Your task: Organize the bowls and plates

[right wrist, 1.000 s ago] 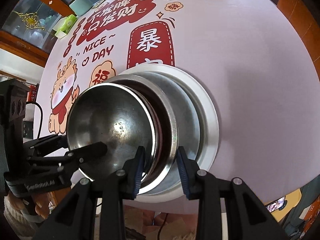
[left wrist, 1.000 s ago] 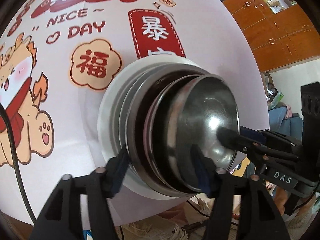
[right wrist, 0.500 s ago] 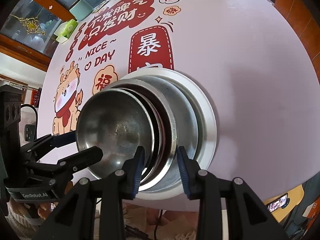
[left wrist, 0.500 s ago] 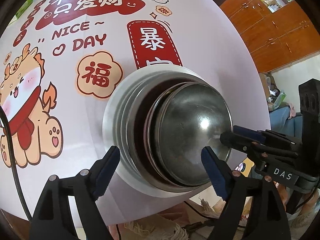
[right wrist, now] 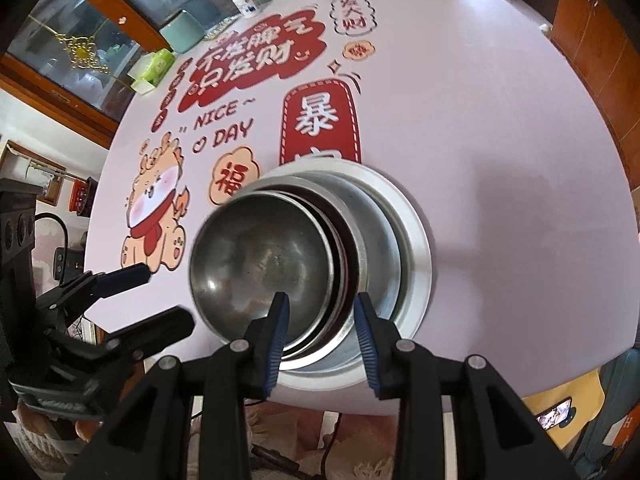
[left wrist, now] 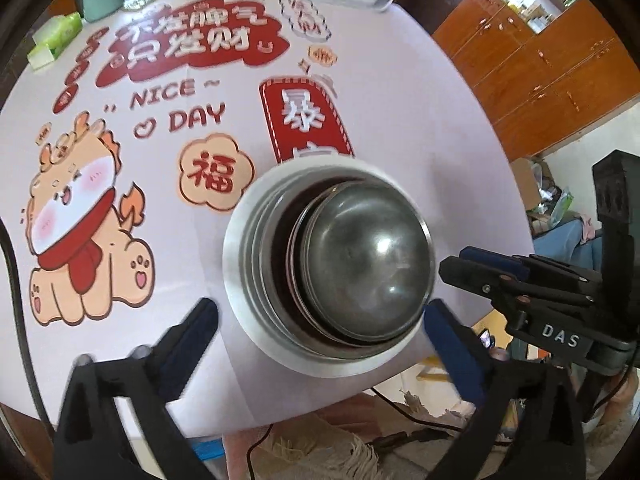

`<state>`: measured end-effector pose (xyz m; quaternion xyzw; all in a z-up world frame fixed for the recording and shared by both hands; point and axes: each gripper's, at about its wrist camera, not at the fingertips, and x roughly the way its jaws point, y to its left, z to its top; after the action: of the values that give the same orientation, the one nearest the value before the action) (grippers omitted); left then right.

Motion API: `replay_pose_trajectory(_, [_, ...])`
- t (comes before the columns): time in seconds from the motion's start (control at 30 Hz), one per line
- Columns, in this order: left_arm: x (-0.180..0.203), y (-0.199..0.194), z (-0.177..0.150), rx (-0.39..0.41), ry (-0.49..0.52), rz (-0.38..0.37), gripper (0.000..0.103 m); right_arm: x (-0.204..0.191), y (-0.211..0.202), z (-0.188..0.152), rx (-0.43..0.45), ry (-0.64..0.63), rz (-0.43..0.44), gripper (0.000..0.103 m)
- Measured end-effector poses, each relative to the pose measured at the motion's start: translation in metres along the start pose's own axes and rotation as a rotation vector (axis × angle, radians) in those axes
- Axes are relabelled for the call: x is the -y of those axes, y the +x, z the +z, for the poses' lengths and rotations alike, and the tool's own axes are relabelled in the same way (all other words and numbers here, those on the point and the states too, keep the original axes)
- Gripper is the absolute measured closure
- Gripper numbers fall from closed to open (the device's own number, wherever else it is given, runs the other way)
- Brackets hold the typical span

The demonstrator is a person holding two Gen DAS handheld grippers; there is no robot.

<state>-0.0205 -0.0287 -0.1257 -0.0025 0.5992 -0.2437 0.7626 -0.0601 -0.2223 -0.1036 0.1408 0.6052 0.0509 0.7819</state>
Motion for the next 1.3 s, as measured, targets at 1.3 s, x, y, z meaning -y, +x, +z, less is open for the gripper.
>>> replay_pose_trajectory(1.3, [0.042, -0.156, -0.019, 0.472, -0.102, 0.384, 0.001, -0.073, -0.139, -0.012, 0.445, -0.186, -0.088, 0.055])
